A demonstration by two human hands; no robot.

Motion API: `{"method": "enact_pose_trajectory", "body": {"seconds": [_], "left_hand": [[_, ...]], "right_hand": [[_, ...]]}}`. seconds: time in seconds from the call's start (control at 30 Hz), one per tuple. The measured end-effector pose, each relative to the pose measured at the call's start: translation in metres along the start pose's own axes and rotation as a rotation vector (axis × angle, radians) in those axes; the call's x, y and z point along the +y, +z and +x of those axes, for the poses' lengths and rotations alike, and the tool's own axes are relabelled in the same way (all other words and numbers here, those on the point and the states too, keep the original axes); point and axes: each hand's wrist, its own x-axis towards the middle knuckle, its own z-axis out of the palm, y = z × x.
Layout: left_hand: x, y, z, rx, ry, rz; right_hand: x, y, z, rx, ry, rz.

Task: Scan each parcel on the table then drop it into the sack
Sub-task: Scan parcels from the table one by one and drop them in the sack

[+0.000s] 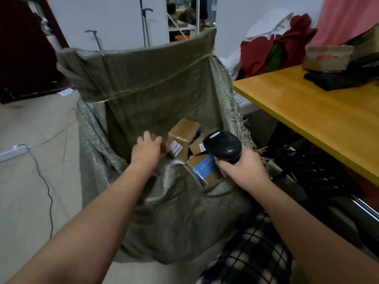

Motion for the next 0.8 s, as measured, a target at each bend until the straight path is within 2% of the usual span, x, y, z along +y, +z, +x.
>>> {"method": "enact_pose_trajectory", "body": {"seconds": [0.07, 0.17, 0.27, 0.33, 0.5, 0.8], "left_hand": [[0.009, -0.001, 0.006, -0.051, 0.018, 0.021], [0.04, -0.013, 0.004, 0.089, 0.164, 0.01], [0.081, -0.029, -0.008, 0.184, 0.387, -0.104], [0.115, -0.037, -0.018, 0.187, 0.561, -0.173], [0.201, -0.049, -0.044, 0.187, 0.8, -0.26], [0.396, -0.074, -0.143, 0.106, 1.291, -0.382]], "right_hand": [[0.0, 0.0, 0.0, 0.015, 0.006, 0.005], [0.005, -0.013, -0.005, 0.08, 0.026, 0.05], [0.012, -0.04, -0.012, 0.192, 0.072, 0.094], [0.019, -0.069, -0.021, 0.287, 0.088, 0.096], [0.043, -0.145, -0.055, 0.489, 0.155, 0.074], [0.106, -0.292, -0.202, 0.94, 0.37, 0.045]]}}
